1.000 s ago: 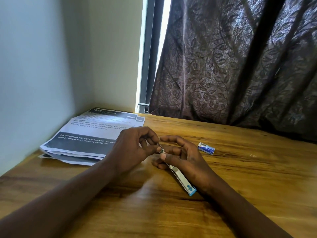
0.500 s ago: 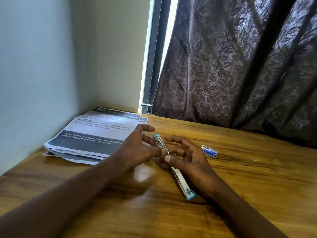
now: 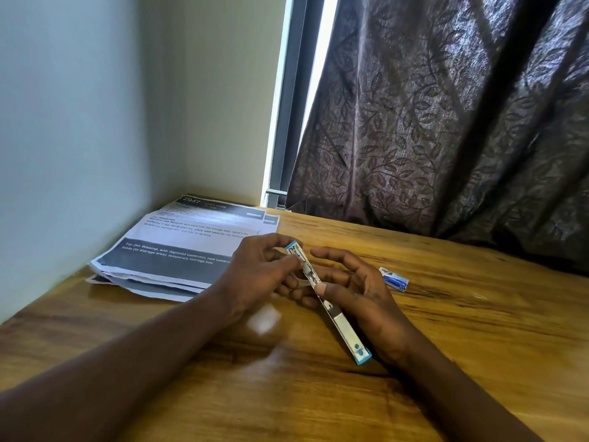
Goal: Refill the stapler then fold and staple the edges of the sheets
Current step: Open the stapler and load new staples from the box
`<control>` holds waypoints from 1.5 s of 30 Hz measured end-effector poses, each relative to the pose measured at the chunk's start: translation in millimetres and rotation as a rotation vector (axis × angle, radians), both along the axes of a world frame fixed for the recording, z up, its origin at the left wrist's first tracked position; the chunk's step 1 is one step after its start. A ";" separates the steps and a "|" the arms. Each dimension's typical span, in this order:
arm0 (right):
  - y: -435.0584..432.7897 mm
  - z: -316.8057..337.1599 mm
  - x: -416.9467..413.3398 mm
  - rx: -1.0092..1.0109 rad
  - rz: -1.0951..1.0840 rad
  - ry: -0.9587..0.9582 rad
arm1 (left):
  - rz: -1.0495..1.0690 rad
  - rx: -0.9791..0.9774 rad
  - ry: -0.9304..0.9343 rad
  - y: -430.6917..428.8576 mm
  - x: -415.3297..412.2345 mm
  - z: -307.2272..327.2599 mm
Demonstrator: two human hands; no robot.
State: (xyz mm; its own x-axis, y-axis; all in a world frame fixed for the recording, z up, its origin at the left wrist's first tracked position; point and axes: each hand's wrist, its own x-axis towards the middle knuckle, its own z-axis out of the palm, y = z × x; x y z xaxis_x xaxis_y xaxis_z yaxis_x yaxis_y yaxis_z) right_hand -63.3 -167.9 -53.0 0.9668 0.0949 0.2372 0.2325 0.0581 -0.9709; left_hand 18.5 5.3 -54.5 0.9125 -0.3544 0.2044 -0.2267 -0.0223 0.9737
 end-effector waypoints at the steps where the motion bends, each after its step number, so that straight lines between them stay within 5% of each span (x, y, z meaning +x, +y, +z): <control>1: 0.5 -0.1 -0.3 0.008 0.002 -0.002 | -0.004 -0.003 0.000 -0.8 -0.2 0.4; 7: 2.9 -0.8 -1.0 0.035 0.018 0.010 | -0.141 0.093 -0.039 -1.4 1.2 -3.1; 20: -0.9 -1.4 1.3 -0.003 0.070 0.029 | -0.020 0.039 -0.053 0.1 -1.2 0.2; 24: -0.9 0.6 -2.9 -0.136 0.004 0.000 | -0.004 -0.003 -0.066 0.4 -1.9 0.3; 28: 1.1 6.2 -10.6 -0.505 -0.115 -0.139 | 0.008 0.002 -0.086 -1.1 -1.2 0.1; 41: 1.0 12.4 -8.3 -0.229 -0.166 0.110 | 0.063 -0.072 0.004 -1.0 -2.6 2.0; 45: -14.7 18.6 -4.8 -0.592 -0.435 -0.046 | 0.004 -0.120 0.118 2.4 0.7 5.6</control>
